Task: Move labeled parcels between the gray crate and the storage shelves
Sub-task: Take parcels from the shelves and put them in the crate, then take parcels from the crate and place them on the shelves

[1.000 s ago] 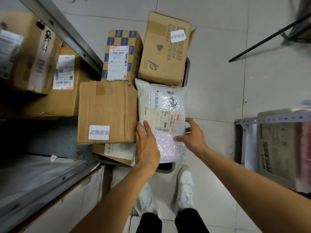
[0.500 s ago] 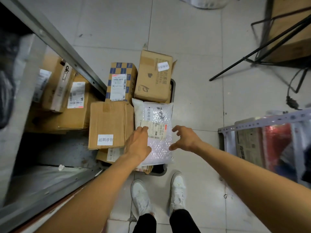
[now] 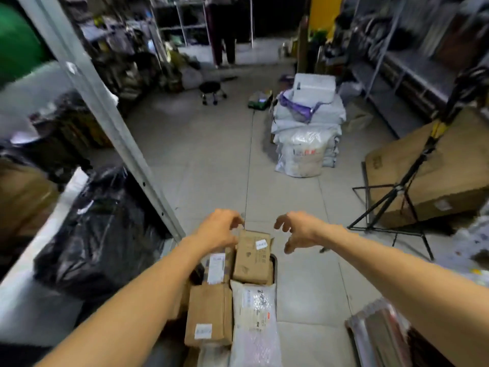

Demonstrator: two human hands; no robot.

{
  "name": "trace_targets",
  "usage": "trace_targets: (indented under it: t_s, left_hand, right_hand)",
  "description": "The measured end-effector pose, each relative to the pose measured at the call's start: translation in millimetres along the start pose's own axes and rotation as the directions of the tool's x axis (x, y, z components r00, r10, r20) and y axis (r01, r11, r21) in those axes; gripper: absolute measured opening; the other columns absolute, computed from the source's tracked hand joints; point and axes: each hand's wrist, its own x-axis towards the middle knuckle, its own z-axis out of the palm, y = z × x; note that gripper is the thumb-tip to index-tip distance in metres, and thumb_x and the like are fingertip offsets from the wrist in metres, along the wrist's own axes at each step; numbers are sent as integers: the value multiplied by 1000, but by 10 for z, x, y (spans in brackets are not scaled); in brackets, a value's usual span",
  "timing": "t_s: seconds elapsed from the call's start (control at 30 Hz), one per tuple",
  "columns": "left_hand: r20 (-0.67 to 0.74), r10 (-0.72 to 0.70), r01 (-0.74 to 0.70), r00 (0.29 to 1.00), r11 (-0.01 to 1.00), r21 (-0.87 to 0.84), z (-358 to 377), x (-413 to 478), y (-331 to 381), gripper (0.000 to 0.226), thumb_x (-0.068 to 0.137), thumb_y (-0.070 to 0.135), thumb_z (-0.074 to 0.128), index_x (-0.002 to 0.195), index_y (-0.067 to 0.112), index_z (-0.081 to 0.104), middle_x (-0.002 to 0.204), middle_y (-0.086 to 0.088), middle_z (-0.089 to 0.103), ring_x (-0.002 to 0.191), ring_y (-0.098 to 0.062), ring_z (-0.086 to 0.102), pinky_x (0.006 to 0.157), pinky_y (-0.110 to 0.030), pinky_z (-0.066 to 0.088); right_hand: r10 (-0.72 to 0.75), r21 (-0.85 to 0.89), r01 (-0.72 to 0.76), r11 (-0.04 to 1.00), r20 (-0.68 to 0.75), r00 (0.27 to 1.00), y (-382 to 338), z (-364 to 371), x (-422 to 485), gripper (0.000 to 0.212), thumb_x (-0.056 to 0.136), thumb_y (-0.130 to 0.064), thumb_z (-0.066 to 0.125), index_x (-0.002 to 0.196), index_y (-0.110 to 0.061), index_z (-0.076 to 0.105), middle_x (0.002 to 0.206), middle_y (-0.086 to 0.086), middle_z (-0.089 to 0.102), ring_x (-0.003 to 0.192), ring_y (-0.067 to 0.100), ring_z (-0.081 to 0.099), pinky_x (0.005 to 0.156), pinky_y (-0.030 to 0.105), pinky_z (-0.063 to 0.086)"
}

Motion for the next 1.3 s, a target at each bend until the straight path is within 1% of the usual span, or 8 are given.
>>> trace_targets:
  t_s: [0.1, 0.3, 0.53, 0.67, 0.97, 1.07, 1.2, 1.3]
  left_hand:
    - [-67, 56, -51, 996, 996, 77, -802, -130, 291, 43, 76, 17, 78, 116, 11, 65, 107, -6, 70, 98, -20, 66, 90, -37, 52]
    - [-193, 146, -123, 970, 984, 129, -1889, -431, 735, 36, 74, 18, 77, 109, 14, 69, 101, -3, 72, 91, -16, 67, 85, -32, 54]
    - [-222, 181, -145, 958, 975, 168, -2403, -698, 878, 32, 76, 23, 75, 108, 19, 69, 101, 1, 71, 90, -14, 66, 85, -31, 55]
    - [-226, 151, -115, 962, 980, 165, -2505, -908, 903, 34, 78, 23, 75, 111, 17, 68, 102, 0, 71, 91, -13, 66, 87, -33, 55]
    - [-372, -210, 214, 904, 976, -33, -2180, -1926, 574, 33, 77, 20, 77, 110, 17, 72, 102, 0, 72, 89, -10, 66, 84, -23, 52]
    - [-406, -349, 337, 845, 936, -104, -1915, -2417, 514, 35, 78, 19, 75, 112, 17, 71, 106, 0, 71, 89, -9, 61, 79, -17, 47]
    - [-425, -510, 485, 748, 857, -174, -1570, -3159, 519, 37, 74, 22, 77, 110, 19, 71, 105, -3, 72, 94, -15, 66, 87, -30, 53]
    - [-465, -617, 554, 635, 783, -283, -1353, -3836, 580, 37, 75, 19, 77, 111, 17, 71, 103, -5, 73, 88, -14, 67, 85, -26, 53]
  right_hand:
    - [-45, -29, 42, 999, -128, 991, -325, -723, -406, 70, 71, -20, 83, 133, -21, 52, 127, 4, 58, 109, 24, 59, 87, 32, 51]
    - [-125, -126, 91, 988, -301, 945, -828, -1640, -1043, 60, 74, -27, 80, 129, -19, 56, 120, 6, 61, 105, 24, 60, 82, 28, 48]
    - [-176, -224, 103, 969, -337, 925, -1206, -2016, -1338, 56, 69, -36, 81, 119, -23, 60, 114, 5, 60, 98, 24, 61, 83, 39, 55]
    - [-237, -294, 148, 944, -296, 925, -1457, -2076, -1384, 52, 71, -39, 79, 116, -25, 58, 109, 6, 60, 91, 25, 59, 76, 36, 53]
    - [-503, -382, 434, 816, -98, 859, -2132, -1812, -1369, 63, 75, -36, 79, 131, -20, 55, 120, 6, 59, 102, 26, 60, 89, 35, 52]
    - [-594, -434, 540, 721, 15, 805, -2342, -1563, -1489, 57, 76, -34, 78, 127, -18, 58, 118, 8, 63, 101, 27, 62, 88, 35, 53]
    - [-702, -472, 679, 562, 162, 693, -2696, -1142, -1760, 37, 72, -34, 79, 101, -16, 64, 89, 3, 62, 83, 26, 59, 69, 34, 50]
    - [-775, -458, 766, 451, 225, 591, -3006, -745, -2008, 51, 69, -38, 79, 114, -22, 60, 89, -4, 58, 80, 17, 54, 67, 28, 46]
